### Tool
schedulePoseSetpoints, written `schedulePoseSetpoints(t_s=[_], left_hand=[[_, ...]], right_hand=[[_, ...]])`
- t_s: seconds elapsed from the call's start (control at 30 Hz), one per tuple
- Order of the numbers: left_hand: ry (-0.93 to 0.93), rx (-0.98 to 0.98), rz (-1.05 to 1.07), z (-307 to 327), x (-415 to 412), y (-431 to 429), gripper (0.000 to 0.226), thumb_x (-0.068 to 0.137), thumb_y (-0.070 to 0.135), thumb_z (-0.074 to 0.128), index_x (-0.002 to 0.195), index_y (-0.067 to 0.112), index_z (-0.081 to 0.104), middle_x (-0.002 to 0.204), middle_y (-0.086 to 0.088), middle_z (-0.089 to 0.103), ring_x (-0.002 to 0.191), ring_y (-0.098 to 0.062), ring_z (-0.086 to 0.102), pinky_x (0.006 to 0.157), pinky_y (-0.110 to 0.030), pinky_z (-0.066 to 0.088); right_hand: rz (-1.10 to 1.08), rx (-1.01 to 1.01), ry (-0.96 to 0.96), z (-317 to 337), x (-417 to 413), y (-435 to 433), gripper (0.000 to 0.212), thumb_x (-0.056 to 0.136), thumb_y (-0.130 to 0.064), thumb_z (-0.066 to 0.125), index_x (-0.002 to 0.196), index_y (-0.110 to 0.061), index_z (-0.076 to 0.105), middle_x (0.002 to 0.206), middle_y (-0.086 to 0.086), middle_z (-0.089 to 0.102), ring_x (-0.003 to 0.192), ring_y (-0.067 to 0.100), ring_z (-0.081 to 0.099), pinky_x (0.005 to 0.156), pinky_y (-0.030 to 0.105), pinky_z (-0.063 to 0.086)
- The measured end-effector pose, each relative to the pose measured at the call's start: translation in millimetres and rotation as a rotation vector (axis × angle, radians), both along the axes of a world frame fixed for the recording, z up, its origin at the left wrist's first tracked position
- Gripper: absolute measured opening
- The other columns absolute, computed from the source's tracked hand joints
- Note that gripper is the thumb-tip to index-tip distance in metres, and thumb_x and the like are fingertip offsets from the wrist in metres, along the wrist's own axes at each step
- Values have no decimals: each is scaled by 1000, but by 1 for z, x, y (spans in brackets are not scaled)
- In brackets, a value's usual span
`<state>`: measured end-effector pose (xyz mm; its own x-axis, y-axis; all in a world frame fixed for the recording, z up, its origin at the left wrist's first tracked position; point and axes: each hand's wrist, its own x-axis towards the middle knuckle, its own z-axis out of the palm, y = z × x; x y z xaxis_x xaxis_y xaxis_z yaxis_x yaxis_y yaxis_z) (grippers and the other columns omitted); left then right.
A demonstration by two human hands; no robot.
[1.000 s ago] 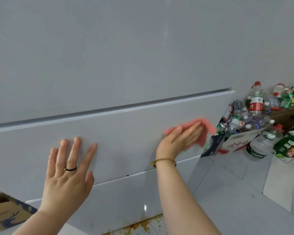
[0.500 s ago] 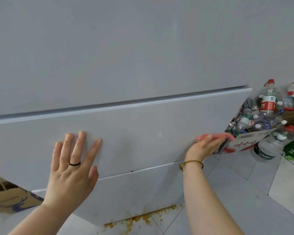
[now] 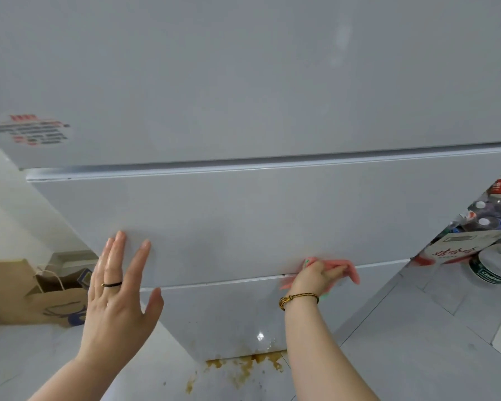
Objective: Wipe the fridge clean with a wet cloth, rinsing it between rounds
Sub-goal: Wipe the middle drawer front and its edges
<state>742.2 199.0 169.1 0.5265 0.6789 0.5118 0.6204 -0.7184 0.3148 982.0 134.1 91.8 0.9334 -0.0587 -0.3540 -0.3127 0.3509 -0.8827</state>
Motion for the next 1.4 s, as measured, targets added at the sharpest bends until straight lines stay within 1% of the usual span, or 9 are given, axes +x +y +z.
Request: schedulePoseSetpoints(t_s=[0.1,0.2,0.43,0.53,0.83,0.93,1.13,1.27,1.4], left_hand=[[-175,-148,110,1,-15,7,64,76,12,59,134,9,31,148,-10,17,134,-22,4,111,-43,14],[-337,-456,230,14,-22,11,82,77,-8,61,144,12,17,152,3,4,140,-19,3,112,-47,21],[-452,-877,1,23,-33,39,73,84,-5,53,141,27,22,142,-1,38,133,-21,32,107,-34,27],[-434,-899,-43,27,-37,39,71,83,-8,50,139,26,25,138,1,41,132,-17,33,108,-36,28],[-357,-874,-103,33,-49,45,68,85,-10,45,140,25,27,130,11,42,123,-5,34,98,-26,27],[-355,-859,-109,32,-49,43,72,85,-8,48,140,30,23,127,16,37,120,-1,31,101,-29,28],[-323,-857,-131,30,-50,45,77,84,-9,50,141,30,18,127,19,33,117,0,30,102,-32,29],[-314,-863,-139,27,-53,50,77,82,-13,49,142,27,21,128,15,38,118,-2,34,100,-30,31],[-326,-879,-153,26,-56,55,78,81,-17,46,141,27,22,130,12,40,121,-5,35,97,-30,31]], right_hand=[[128,-55,56,-4,-41,14,82,76,9,22,140,-41,15,147,9,29,98,31,59,72,42,50],[261,-120,59,8,-79,22,74,83,14,23,142,-30,17,151,6,20,127,32,40,99,52,42],[50,-293,-735,77,-91,36,73,83,-46,33,141,-4,20,142,1,8,136,15,9,109,13,-1],[37,-412,-1004,84,-118,59,62,95,-52,21,142,-12,25,146,22,18,138,22,6,110,15,-4],[-83,-890,-1768,79,-87,44,29,98,-40,26,113,-27,48,121,10,36,120,27,29,110,33,16],[-167,-894,-1651,88,-48,33,40,97,-46,24,126,-22,36,127,20,34,122,36,25,113,30,6],[-163,-535,-888,84,-110,72,69,98,-45,15,132,13,31,133,46,28,126,45,20,111,16,-2],[190,-705,-1259,45,-193,94,38,99,-36,13,132,-19,24,133,17,28,137,33,5,114,29,-3],[173,-767,-1438,25,-167,83,36,99,-34,18,117,-16,43,123,13,37,130,33,19,113,33,6]])
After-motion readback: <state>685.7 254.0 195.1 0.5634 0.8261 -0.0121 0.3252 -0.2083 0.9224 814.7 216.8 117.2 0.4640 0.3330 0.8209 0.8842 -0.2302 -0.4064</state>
